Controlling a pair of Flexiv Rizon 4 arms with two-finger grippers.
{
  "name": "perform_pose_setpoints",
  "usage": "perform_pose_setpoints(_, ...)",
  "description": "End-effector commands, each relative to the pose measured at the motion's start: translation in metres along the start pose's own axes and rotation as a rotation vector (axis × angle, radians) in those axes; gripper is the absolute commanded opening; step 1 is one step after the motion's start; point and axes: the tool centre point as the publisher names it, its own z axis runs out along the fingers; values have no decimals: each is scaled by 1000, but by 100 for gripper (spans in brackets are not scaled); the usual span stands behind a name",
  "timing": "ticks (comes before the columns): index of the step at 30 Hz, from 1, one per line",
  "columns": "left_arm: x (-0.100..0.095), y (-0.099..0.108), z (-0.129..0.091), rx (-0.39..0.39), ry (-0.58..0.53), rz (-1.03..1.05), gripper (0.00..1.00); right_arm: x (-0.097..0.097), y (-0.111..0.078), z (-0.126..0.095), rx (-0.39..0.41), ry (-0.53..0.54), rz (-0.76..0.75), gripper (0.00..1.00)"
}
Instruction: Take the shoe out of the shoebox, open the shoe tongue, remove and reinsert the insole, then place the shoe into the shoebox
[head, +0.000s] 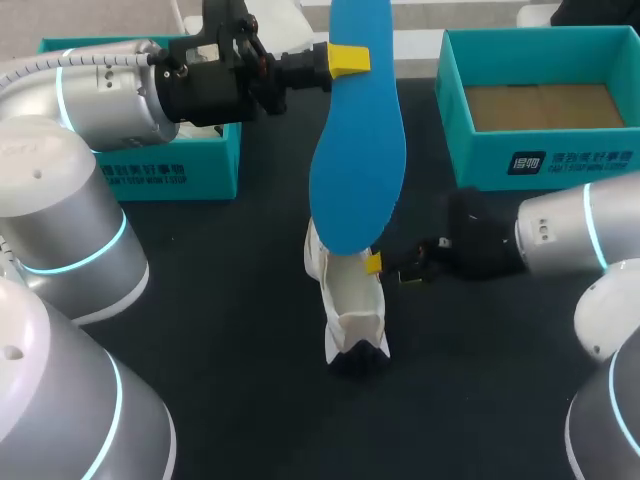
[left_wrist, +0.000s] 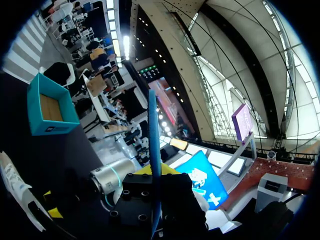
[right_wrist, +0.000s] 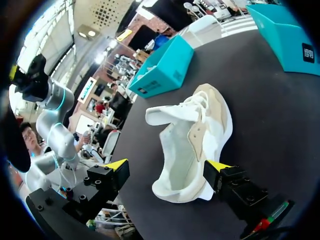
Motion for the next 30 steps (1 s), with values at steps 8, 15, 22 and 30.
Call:
perform_pose_setpoints(8,0,1,0,0,-1,0,0,13,12,-31,74,372,117,100)
perform_pose_setpoints(15,0,1,0,0,-1,0,0,35,33,-58,66,380,147,100)
perform_pose_setpoints(22,0,1,0,0,-1,0,0,66,57,-84,65,420,162,100)
perform_pose_setpoints(30,0,1,0,0,-1,0,0,92,70,-108,84,431,184,100)
